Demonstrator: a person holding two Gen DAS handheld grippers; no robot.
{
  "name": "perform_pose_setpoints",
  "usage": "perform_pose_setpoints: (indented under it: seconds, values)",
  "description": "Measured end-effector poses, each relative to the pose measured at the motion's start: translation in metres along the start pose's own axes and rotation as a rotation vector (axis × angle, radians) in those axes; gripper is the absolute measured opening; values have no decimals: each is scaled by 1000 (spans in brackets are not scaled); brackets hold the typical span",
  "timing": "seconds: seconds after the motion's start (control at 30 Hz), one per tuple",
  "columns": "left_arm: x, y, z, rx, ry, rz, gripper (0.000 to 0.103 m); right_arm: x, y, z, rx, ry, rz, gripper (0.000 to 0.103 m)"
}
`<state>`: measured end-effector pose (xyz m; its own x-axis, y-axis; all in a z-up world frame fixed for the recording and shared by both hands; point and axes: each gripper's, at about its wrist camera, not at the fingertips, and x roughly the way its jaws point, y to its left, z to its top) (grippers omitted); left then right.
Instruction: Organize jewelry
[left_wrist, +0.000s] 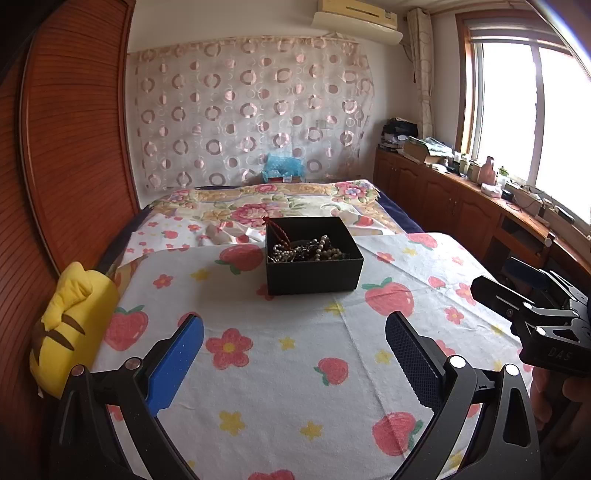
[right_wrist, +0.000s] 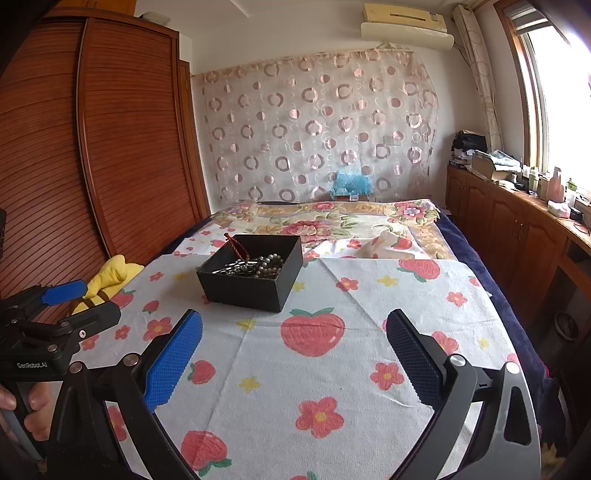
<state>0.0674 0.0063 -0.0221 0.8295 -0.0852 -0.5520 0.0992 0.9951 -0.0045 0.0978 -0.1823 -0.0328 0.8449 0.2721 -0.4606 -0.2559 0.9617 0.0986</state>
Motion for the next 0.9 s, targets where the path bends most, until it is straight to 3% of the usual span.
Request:
perform_pose_setpoints:
  seconds: [0.9]
  values:
    - [-1, -7, -3, -1, -3, -5, 95, 1, 1, -1, 0, 1, 0, 100]
